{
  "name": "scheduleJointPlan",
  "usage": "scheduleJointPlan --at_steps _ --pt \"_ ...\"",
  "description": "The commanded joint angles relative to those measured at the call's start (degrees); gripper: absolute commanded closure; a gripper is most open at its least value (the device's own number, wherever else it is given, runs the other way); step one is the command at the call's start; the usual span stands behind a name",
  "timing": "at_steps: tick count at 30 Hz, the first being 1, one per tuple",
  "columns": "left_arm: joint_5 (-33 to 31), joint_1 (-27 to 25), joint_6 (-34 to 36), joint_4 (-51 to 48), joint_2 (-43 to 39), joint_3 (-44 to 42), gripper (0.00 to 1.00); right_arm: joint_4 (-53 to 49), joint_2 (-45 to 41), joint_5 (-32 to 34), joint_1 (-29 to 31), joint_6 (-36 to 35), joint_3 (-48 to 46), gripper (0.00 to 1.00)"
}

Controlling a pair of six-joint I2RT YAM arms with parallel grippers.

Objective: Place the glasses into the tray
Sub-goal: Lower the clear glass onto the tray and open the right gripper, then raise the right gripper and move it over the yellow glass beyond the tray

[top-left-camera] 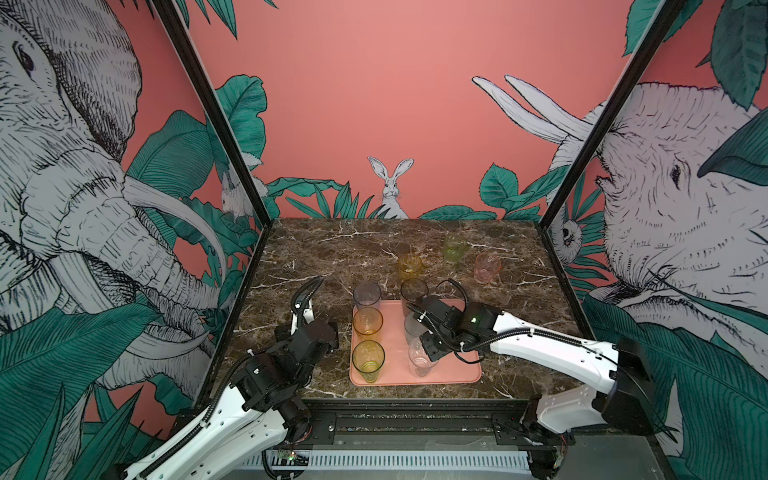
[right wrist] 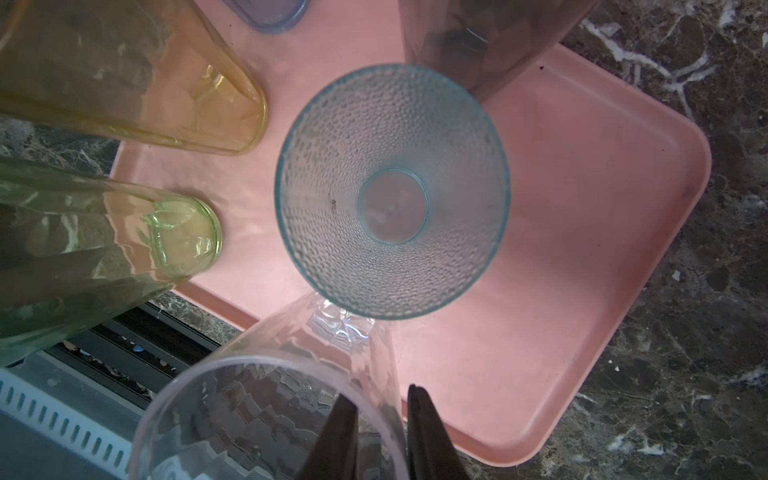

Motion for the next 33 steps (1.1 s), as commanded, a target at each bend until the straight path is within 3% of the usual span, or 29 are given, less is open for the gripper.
scheduleJointPlan --at_steps 1,19,27,33 --pt "-1.3 0.3 0.1 0.0 -0.6 -0.5 0.03 -2.3 -0.1 1.1 0.4 0.3 2.5 0.74" --pt "-5.1 0.3 2.9 -1.0 0.4 4.8 0.03 -8.2 -2.0 8.4 -0.6 -6.3 15.0 0.59" --pt "-8.4 0.3 7.3 1.3 3.8 9.1 0.03 -8.1 1.2 8.9 -6.3 -11.4 24.2 0.55" --pt "-11.8 0.3 12.0 3.8 7.4 12.0 0.03 -6.8 5.4 11.1 -10.2 -15.7 31.5 0.45"
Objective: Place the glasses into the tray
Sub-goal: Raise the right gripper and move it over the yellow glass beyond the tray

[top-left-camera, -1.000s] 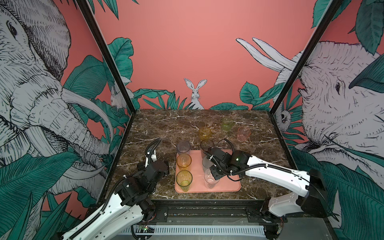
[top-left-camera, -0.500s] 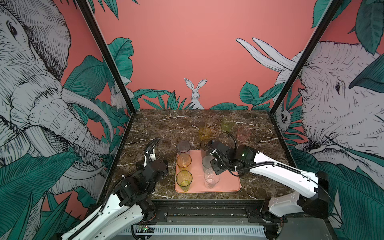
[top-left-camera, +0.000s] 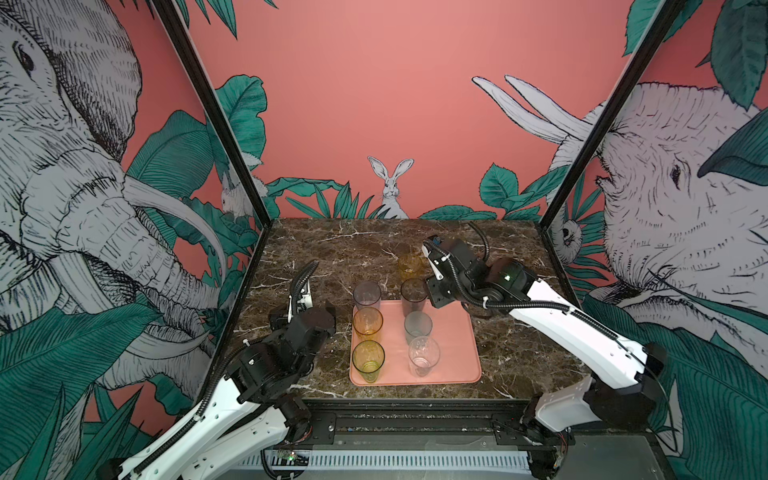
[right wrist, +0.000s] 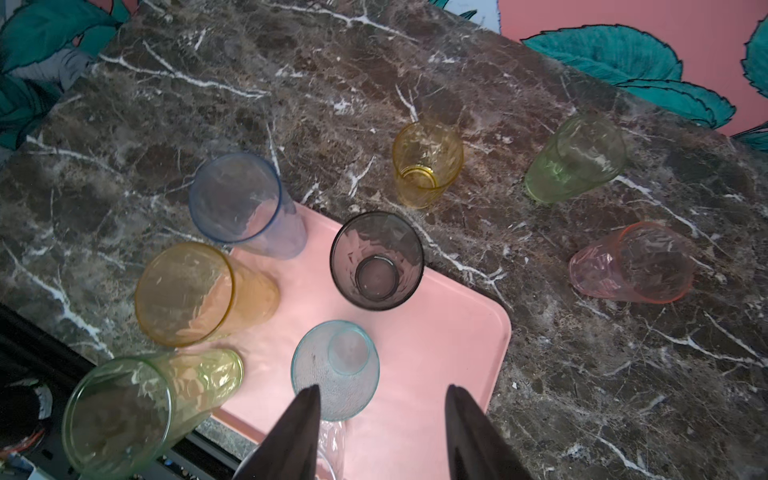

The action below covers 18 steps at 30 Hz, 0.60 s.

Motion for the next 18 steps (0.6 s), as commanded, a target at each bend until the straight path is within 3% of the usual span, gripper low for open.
scheduleJointPlan --at_steps 1,10,18 --pt "-4.4 0.3 3.7 2.2 2.0 2.7 0.03 1.1 2.0 2.5 -1.7 -4.2 2.8 0.44" --pt "-8.7 0.4 13.4 9.8 6.0 4.6 0.02 1.4 11.1 -3.2 -9.2 -7.3 12.6 0.41" --pt "-9.6 1.4 21.3 17.6 9.6 4.7 0.01 0.4 18.5 -7.2 -13.8 -5.9 19.7 0.40"
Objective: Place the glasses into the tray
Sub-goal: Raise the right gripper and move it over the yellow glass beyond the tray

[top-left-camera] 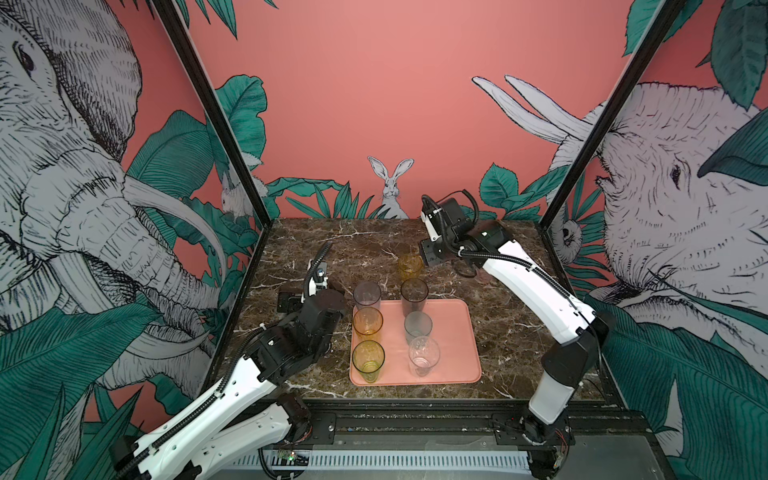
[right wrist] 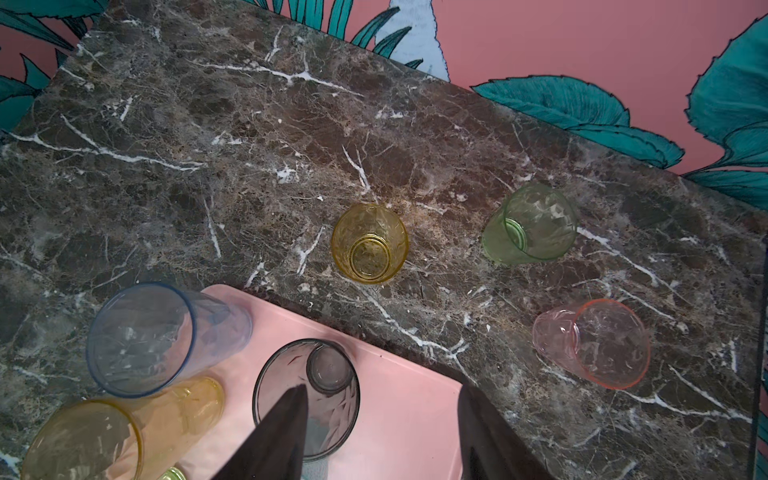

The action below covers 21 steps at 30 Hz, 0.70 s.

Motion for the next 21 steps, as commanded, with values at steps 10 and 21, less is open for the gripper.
scheduleJointPlan --at_steps 10,21 --pt "3.8 5.9 4.5 8.1 7.0 2.3 0.01 -0.8 9.0 -4.5 -4.8 3.4 6.7 0.40" --pt "9.3 11.4 3.7 10.1 10.7 2.6 0.01 -0.7 16.5 -7.7 -7.1 6.2 8.9 0.40"
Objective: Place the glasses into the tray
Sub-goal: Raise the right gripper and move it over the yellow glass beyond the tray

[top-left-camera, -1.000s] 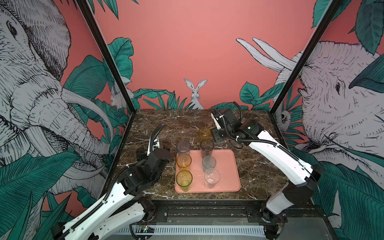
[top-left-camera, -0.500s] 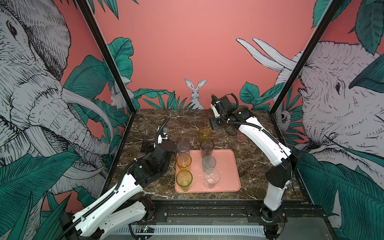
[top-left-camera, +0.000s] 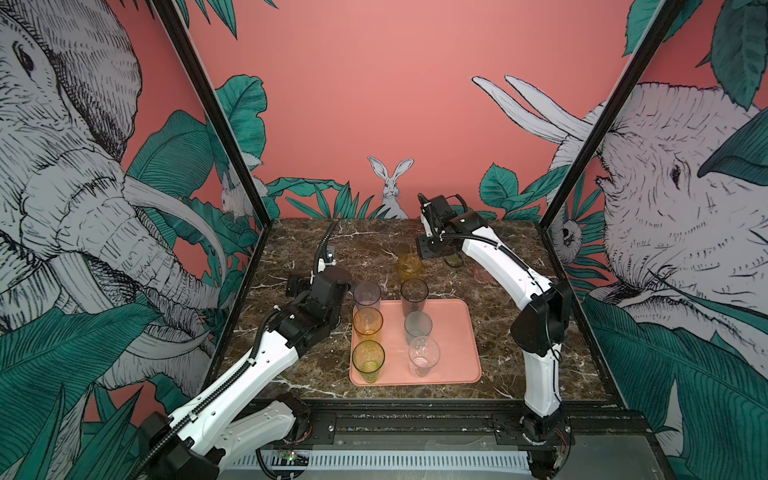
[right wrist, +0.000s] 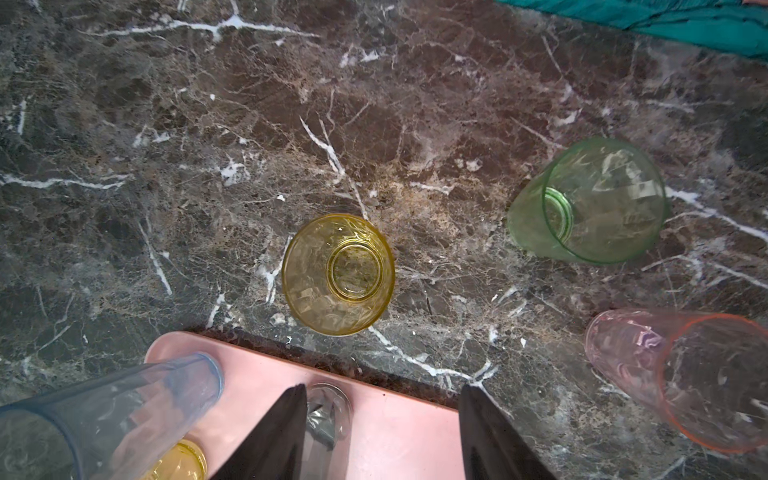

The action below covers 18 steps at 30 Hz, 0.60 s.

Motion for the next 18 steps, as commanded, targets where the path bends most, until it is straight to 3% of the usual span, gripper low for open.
scheduleJointPlan --at_steps 1,18 --pt "1.9 1.0 -0.3 1.8 0.5 1.7 0.01 -0.7 1.6 -1.6 -0.7 1.5 2.1 0.40" --pt "3.9 2.8 -1.3 1.0 0.7 1.8 0.01 -0.4 8.8 -3.9 -1.9 3.6 3.9 0.40"
